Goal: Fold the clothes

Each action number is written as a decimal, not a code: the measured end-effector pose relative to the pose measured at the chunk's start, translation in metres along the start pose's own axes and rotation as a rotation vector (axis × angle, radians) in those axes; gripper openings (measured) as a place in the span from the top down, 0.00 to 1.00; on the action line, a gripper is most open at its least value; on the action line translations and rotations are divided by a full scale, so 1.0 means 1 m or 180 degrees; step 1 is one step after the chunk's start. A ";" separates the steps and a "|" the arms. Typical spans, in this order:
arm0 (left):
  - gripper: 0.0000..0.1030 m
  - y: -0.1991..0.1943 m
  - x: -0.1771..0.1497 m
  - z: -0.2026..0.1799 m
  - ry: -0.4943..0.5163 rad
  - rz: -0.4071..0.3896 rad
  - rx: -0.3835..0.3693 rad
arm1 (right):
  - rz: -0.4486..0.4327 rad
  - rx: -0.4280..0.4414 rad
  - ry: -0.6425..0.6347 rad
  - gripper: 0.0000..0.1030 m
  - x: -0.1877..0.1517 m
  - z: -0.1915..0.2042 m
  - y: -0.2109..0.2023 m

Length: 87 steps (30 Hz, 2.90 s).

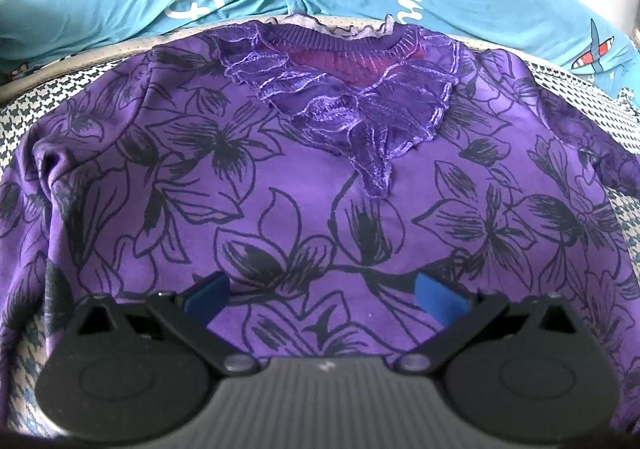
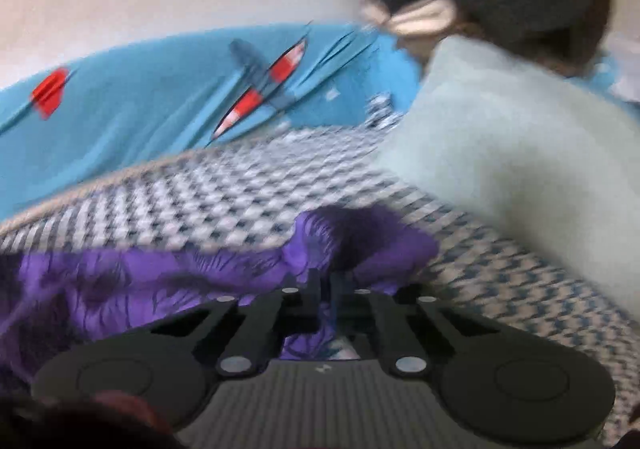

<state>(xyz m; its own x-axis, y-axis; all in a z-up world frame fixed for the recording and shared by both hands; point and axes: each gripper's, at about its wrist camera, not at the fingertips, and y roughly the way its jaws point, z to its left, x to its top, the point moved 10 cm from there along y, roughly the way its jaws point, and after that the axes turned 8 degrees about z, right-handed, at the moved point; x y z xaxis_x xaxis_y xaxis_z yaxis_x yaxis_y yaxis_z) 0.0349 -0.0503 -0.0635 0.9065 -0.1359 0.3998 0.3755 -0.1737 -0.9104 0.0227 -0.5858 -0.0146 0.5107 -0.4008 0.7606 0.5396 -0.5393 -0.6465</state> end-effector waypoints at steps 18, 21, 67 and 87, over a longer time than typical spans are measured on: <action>0.00 -0.002 -0.004 0.008 -0.0073 -0.0009 0.0060 | 0.0131 0.0366 0.0145 0.68 -0.004 0.017 -0.033; 0.00 -0.005 -0.004 0.013 -0.0094 -0.0034 0.0085 | 0.0118 0.0516 -0.0144 0.64 -0.009 0.046 -0.038; 0.00 -0.058 -0.037 0.130 -0.1077 -0.0280 0.0760 | 0.0809 0.1863 -0.1424 0.48 -0.145 0.225 -0.171; 0.00 -0.072 -0.075 0.172 -0.1420 -0.0262 0.0916 | 0.1079 0.1940 -0.1642 0.44 -0.202 0.247 -0.195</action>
<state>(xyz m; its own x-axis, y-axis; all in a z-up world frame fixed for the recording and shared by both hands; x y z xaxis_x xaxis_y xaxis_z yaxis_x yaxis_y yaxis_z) -0.0269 0.1405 -0.0465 0.8422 0.3055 0.4442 0.4299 0.1167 -0.8953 -0.0202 -0.2167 -0.0570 0.8690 -0.0025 0.4948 0.4926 0.0984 -0.8647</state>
